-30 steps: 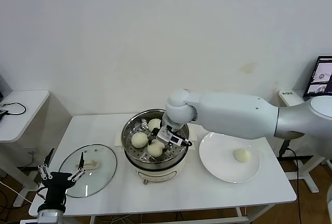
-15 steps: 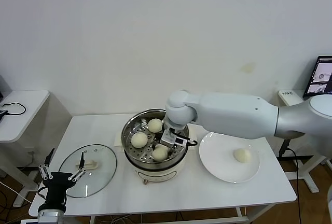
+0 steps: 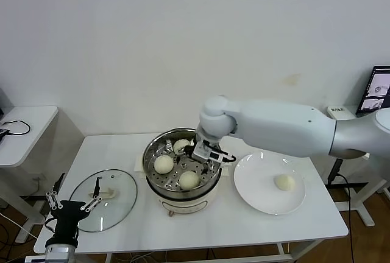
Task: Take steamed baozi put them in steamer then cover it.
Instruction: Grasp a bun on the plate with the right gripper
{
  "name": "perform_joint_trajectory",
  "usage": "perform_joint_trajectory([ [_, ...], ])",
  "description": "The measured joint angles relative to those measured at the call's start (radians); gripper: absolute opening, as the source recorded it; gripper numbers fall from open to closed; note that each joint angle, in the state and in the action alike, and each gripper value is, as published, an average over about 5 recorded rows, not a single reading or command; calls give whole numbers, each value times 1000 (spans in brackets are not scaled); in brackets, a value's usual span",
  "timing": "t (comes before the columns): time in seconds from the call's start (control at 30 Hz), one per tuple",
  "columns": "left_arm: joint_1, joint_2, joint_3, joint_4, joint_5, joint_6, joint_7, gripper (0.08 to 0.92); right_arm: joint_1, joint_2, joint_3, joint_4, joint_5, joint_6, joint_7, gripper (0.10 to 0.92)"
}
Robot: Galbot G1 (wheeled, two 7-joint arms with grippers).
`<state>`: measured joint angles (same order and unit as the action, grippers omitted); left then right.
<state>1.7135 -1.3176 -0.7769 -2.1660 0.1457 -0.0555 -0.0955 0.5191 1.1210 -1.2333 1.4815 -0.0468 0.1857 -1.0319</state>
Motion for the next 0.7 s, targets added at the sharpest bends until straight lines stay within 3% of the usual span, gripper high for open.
perform_joint_trajectory([
  [0.23, -9, 9, 3, 9, 0, 0, 1, 823, 22, -62, 48, -7, 25, -76, -14, 823],
  [0.7, -27, 32, 23, 33, -1, -1, 4, 823, -49, -315, 146, 38, 93, -388, -13, 823],
])
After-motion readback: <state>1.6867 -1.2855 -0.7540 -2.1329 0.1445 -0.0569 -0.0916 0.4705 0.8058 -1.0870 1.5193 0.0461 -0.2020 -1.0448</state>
